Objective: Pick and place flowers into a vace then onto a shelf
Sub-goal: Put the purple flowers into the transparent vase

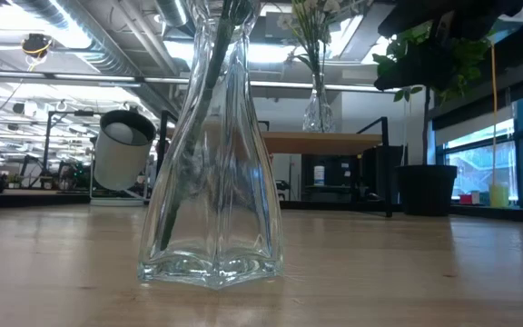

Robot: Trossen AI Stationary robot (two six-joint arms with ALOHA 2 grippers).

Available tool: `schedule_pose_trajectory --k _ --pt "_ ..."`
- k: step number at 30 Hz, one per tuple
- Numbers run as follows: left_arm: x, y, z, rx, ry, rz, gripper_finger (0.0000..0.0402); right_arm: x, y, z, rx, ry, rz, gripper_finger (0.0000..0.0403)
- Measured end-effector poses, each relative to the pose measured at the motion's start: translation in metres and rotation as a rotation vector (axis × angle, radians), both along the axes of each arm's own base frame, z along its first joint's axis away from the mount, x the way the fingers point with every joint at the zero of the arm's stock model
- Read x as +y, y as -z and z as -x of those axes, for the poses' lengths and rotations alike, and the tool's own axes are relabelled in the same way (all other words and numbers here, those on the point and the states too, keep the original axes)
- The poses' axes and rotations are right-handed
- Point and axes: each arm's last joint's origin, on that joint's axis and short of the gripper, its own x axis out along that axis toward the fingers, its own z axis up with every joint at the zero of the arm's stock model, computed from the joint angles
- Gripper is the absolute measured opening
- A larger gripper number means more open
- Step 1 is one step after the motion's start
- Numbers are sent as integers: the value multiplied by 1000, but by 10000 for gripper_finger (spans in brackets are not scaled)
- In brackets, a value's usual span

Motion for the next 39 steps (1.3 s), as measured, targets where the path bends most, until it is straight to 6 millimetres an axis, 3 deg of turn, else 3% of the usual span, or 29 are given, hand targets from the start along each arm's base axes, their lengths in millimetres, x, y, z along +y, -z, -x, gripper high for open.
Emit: schedule_pose_trajectory --k 5,10,14,19,28,39 --pt "10 24 8 -45 30 72 7 0 0 0 -1 6 -8 339" --pt "28 48 38 -129 68 171 7 0 0 0 -1 9 -13 339" --pt "39 81 55 -172 159 257 7 0 0 0 -1 21 -31 339" --pt "46 125 60 -222 142 310 7 0 0 0 -1 32 -48 339" --pt "48 178 43 -237 92 327 7 0 0 0 -5 47 -44 339" --pt "46 211 15 -223 16 354 8 -1 0 0 -7 55 -40 339"
